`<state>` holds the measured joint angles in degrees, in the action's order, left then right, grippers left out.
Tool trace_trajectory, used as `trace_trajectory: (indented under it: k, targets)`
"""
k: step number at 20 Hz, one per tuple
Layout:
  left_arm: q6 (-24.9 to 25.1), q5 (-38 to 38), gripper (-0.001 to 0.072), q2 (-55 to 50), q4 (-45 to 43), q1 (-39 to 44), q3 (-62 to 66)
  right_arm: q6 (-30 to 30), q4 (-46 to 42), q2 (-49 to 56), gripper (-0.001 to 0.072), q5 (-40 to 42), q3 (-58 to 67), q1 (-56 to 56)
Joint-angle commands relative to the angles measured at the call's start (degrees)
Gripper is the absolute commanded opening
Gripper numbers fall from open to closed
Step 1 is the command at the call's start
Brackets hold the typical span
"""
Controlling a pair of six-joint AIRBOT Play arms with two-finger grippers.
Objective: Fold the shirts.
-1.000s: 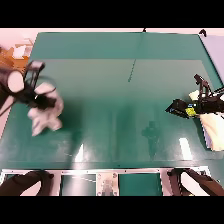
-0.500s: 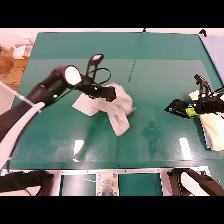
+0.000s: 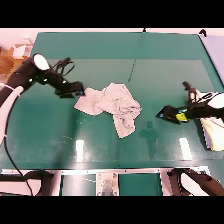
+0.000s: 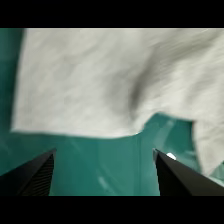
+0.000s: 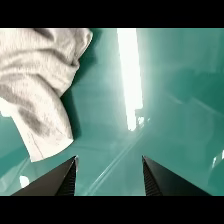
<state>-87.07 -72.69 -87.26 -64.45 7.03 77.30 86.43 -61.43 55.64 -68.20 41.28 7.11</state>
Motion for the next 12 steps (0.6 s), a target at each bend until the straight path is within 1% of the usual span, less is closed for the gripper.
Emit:
trace_trajectory:
  k: [1,3,5,7,9,11,12]
  targets:
    - [0.7,3.5,0.0719,-0.9,-3.9,-6.1,-5.6,-0.2,5.2,2.6,0.0478,7.5,-5.9,-5.6]
    - [1.8,8.3,0.0719,-3.1,-2.0,-6.1,-7.6,-0.7,6.5,6.9,0.0477,10.3,-5.9,-9.3]
    - [4.1,10.6,0.072,-6.9,4.5,-6.1,-7.6,-1.7,8.5,10.9,0.0476,13.4,-5.9,-12.3]
    - [6.1,12.3,0.072,-9.8,10.1,-6.1,-7.6,-2.4,10.9,13.6,0.0477,15.3,-5.9,-14.0]
    - [9.3,12.6,0.0713,-11.0,15.6,-6.1,-7.6,-3.8,12.7,15.3,0.0476,17.3,-5.7,-14.5]
    - [10.0,14.1,0.071,-11.1,19.2,-6.1,-7.6,-4.7,13.0,17.4,0.0477,17.8,-4.5,-14.5]
    - [9.7,14.9,0.0584,-11.1,20.3,-6.1,-7.6,-5.0,13.0,18.6,0.0476,17.8,-3.7,-14.5]
